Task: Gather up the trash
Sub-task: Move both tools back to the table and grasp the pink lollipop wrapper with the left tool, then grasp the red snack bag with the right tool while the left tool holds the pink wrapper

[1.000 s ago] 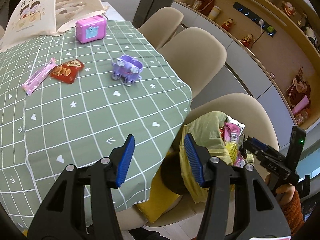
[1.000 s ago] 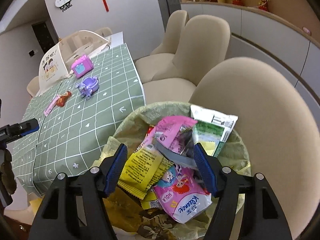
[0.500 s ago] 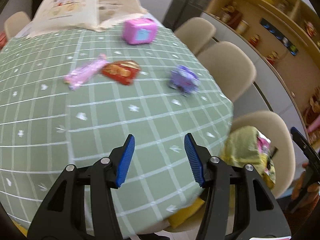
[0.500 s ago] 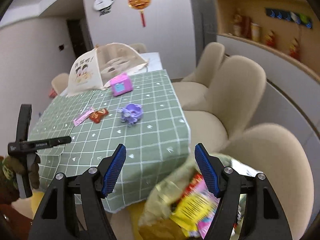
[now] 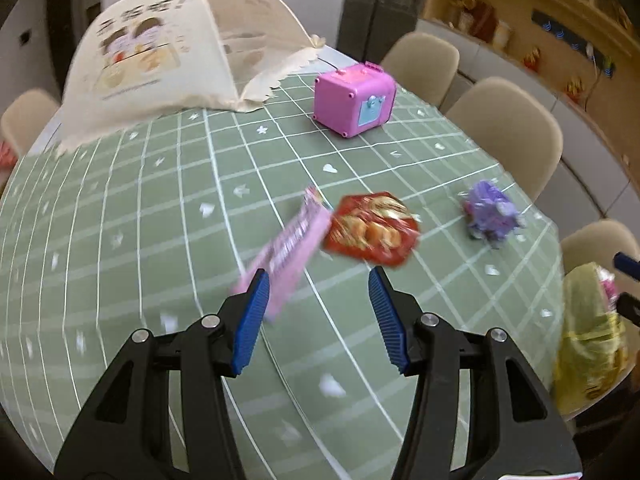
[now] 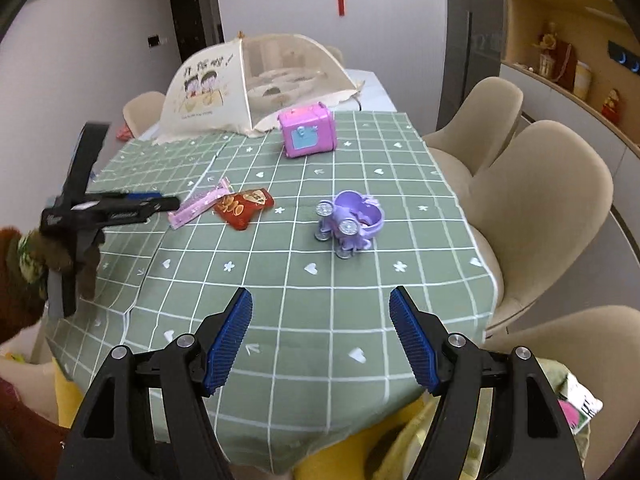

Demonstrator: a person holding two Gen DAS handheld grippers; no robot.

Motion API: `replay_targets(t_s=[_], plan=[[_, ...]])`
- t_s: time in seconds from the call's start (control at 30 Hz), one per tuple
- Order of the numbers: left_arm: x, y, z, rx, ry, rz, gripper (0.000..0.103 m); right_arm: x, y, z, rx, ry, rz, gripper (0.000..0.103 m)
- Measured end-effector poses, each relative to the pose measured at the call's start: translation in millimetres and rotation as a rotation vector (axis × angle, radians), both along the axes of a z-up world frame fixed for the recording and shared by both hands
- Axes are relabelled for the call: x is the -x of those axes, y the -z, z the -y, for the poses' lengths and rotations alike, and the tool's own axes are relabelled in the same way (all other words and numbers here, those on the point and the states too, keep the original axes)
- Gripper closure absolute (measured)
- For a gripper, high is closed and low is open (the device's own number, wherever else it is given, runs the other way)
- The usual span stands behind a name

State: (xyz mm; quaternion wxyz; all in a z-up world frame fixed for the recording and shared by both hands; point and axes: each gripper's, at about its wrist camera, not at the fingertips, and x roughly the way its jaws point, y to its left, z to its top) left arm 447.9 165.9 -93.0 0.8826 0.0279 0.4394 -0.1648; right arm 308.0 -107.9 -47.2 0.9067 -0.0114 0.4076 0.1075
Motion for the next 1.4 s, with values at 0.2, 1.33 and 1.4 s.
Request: replay_targets(t_s=[0.2,1.33,1.4], plan=[[-46,29,10,-0.062,0.052,-0.048,0.054,-29,15,-27,0.055,0.006,-0.059,0.035],[48,4,-110,0.204,-0.287,-0.169,0.092,-156,61,-153,0.128,-0.321,-0.072,0.035],[49,8,-112,0.212,-0.290,-0.181,0.092,-163,64,-152,0.137,-0.316,-0.076,0.035]])
